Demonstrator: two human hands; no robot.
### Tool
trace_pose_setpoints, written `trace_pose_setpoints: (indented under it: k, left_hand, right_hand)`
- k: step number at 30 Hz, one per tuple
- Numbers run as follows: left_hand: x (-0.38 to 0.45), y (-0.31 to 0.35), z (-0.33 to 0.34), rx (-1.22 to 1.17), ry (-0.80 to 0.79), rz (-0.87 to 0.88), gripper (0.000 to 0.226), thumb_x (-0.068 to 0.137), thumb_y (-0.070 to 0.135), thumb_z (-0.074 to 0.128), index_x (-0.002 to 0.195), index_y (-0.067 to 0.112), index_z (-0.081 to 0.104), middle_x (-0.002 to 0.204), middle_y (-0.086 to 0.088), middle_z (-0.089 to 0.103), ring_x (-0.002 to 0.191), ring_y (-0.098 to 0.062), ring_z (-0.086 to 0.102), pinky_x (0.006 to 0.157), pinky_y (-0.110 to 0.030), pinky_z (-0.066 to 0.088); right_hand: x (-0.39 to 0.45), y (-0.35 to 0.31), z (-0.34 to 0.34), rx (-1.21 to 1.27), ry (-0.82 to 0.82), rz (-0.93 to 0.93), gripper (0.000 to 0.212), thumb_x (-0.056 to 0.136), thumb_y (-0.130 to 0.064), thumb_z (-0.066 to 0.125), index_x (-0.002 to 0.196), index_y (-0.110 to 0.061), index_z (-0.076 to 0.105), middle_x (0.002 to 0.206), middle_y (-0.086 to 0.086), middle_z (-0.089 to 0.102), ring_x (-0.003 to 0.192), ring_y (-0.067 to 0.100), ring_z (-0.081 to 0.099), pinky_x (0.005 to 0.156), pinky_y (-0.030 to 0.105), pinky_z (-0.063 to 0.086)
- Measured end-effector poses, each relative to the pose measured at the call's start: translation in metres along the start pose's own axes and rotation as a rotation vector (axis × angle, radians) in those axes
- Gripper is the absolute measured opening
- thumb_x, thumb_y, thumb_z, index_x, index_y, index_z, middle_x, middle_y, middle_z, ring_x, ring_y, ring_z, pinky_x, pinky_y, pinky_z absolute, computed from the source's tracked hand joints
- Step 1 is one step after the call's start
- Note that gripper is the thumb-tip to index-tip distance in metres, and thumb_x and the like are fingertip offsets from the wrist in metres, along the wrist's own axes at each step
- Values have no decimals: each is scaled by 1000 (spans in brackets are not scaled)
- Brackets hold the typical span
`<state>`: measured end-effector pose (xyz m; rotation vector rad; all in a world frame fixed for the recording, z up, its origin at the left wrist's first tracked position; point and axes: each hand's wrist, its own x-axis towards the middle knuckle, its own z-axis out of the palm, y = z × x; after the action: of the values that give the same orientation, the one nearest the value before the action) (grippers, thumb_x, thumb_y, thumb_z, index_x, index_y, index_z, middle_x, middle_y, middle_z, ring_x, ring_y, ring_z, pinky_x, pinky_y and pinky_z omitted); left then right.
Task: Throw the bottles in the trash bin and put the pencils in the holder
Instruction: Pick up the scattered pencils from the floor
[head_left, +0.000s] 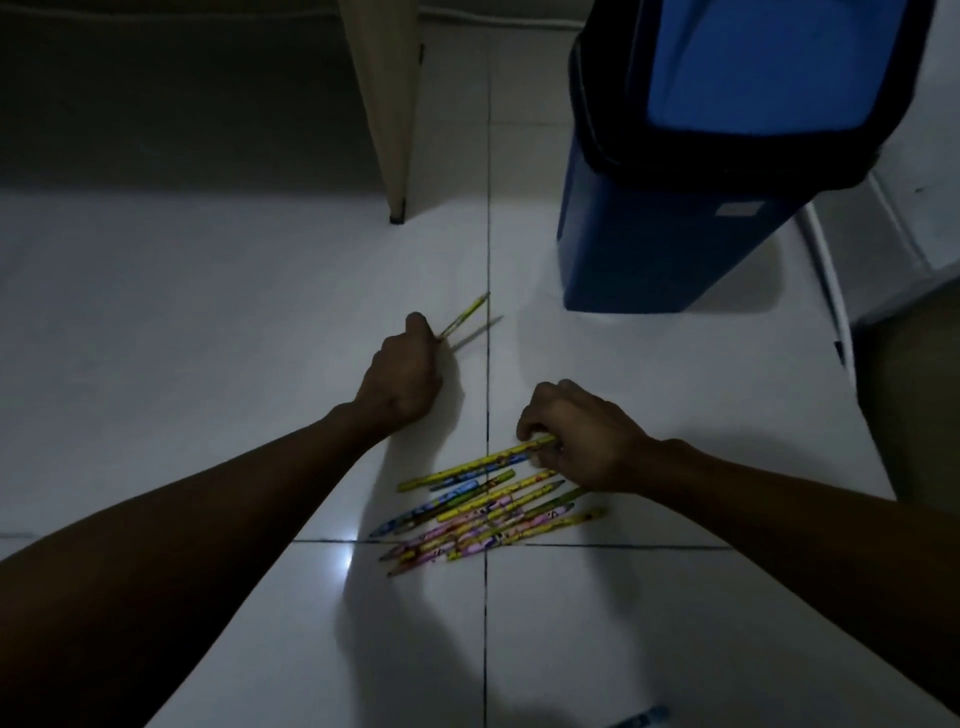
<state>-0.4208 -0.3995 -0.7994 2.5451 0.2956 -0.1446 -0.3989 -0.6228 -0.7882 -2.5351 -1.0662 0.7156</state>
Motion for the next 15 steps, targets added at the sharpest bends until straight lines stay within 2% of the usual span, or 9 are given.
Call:
trace_pose_setpoints:
  k: [2,4,7,11,13,15]
  left_hand:
    - [-11,-7,-7,-120,48,-58,20,92,4,44,111,-2,44,85,-14,55,73,-31,53,56,-33,36]
    - [-20,-12,-10,-269,106,-173,17,96,12,45,110,4,49,80,-8,56,67,-21,50,52,-29,35]
    - [-28,-21,-12,-563,163,-406,19,95,22,52,100,6,59,86,-10,57,73,-23,52,62,-31,42]
    - [-39,-22,-15,-850,199,-572,20,96,17,52,79,8,59,64,-9,49,55,-20,45,47,-28,37]
    - [-44,-20,-17,-934,198,-624,20,97,18,50,80,9,57,62,-9,47,52,-19,42,47,-29,35]
    - [-47,-18,-18,-1020,167,-677,19,97,19,48,82,10,54,62,-9,45,52,-19,39,48,-30,33]
  right_hand:
    - [2,-2,-1,-47,-6,-37,20,87,-25,64,106,-20,63,112,1,56,106,18,45,81,32,41]
    - [3,-3,-2,-84,-9,-54,18,86,-25,65,103,-19,66,109,1,58,104,19,46,81,33,41]
    - [5,-5,-2,-97,-26,-47,14,85,-24,67,97,-18,65,103,1,58,99,19,48,79,33,42]
    - [3,-4,-5,-103,-54,-6,16,83,-23,67,81,-23,52,89,-3,53,87,18,48,70,30,36]
    - [2,-5,-6,-114,-47,13,13,84,-21,65,82,-22,52,88,-1,58,84,21,52,67,31,38]
    - [1,-4,-5,-128,-35,34,8,86,-17,62,92,-18,58,94,5,63,87,25,56,70,34,45]
